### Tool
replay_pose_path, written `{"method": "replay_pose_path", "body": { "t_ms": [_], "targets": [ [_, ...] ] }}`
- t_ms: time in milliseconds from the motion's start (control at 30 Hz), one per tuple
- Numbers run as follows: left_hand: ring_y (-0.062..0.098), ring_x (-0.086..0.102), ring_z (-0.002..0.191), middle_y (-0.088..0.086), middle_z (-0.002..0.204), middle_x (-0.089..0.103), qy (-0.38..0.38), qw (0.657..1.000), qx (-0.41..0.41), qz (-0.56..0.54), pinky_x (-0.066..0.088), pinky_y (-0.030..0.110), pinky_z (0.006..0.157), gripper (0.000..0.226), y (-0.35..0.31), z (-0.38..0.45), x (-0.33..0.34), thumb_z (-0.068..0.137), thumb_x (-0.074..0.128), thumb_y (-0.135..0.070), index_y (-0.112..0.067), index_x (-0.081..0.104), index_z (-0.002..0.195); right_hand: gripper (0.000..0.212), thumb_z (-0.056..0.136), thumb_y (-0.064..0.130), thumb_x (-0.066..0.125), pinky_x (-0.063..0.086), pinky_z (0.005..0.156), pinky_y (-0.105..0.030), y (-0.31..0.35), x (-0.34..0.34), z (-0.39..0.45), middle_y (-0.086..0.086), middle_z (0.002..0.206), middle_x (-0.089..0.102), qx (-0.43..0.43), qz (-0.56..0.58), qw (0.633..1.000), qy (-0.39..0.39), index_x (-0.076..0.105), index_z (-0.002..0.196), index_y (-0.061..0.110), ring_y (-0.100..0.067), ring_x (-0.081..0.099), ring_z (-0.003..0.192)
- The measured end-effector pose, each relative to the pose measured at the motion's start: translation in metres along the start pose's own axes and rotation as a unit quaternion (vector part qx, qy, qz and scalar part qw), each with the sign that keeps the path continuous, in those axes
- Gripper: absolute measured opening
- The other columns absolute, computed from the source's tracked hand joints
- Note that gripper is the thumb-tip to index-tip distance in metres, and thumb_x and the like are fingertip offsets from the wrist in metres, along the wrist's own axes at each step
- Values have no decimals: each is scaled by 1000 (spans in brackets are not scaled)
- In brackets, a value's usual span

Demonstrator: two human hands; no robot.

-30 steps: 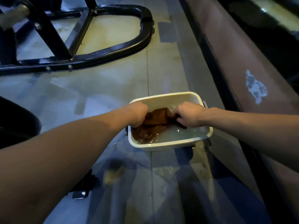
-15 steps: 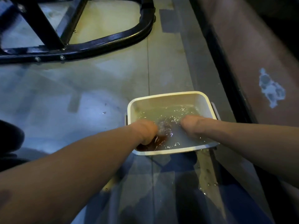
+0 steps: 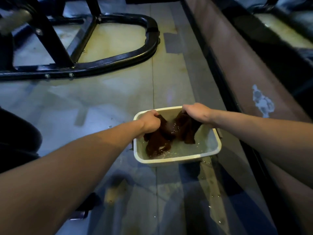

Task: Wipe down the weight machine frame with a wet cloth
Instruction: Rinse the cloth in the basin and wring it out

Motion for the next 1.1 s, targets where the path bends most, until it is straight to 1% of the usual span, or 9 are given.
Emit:
{"method": "replay_pose_path", "body": {
  "t_ms": [167,300,367,467,600,700,867,1000,1100],
  "targets": [
    [20,62,71,7,83,64,-80,993,40,-83,49,19,50,18,-14,-14,-25,99,45,-9,-15,62,101,21,89,38,50,35,66,-36,22,-30,-17,-7,78,45,-27,95,993,-71,51,81,18,-23,44,71],
    [20,60,71,8,82,64,-86,994,50,-50,47,26,57,17,-9,-12,-30,100,47,-14,-14,64,97,21,89,37,48,34,67,-36,21,-35,-20,-7,79,43,-26,88,994,-64,48,80,19,-23,43,72],
    [24,60,74,6,81,63,-63,997,50,3,45,25,57,17,-4,-11,-21,98,48,-11,-15,64,100,28,96,34,49,38,64,-34,13,-25,-18,-9,80,53,-30,19,998,-43,58,79,13,-23,50,72],
    [30,63,94,8,104,63,-10,983,75,165,48,28,70,34,1,-11,-3,94,51,-6,-18,52,126,29,101,26,51,49,79,-34,-4,-3,-8,-12,104,68,-62,-175,983,-2,71,99,6,-27,63,95],
    [36,62,101,16,109,62,58,963,89,247,54,41,81,60,11,-5,27,90,61,-2,-18,31,139,21,93,12,57,55,91,-39,-23,32,-4,-8,113,67,-97,-375,919,72,67,111,15,-28,64,103],
    [37,60,118,19,130,61,108,947,43,299,51,40,95,81,25,10,42,93,70,-26,-9,17,151,22,90,11,64,54,81,-33,-36,55,2,-8,112,71,-103,-469,868,126,70,111,14,-28,68,101],
    [32,62,119,14,132,62,148,896,49,415,51,38,98,44,36,24,59,95,69,-21,-5,56,134,38,90,6,69,52,87,-33,-56,78,11,-10,123,67,-91,-510,840,161,62,127,9,-29,67,111],
    [33,62,119,12,133,61,159,845,105,500,51,41,98,38,40,28,64,98,61,-10,-9,58,136,43,86,7,74,52,101,-37,-61,79,21,-9,128,63,-71,-488,856,153,62,127,10,-29,63,118],
    [33,62,118,12,130,62,139,842,117,507,53,44,98,34,38,33,59,98,58,-9,-11,61,132,38,89,9,71,51,102,-36,-58,74,22,-7,129,62,-61,-460,876,130,63,126,11,-28,61,120]
  ]
}}
Point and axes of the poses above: each hand's wrist, its own z-axis towards the middle knuckle, its own x-axis out of the palm, y = z × x, the point moved 4 cm from there along z, towards the middle knuckle
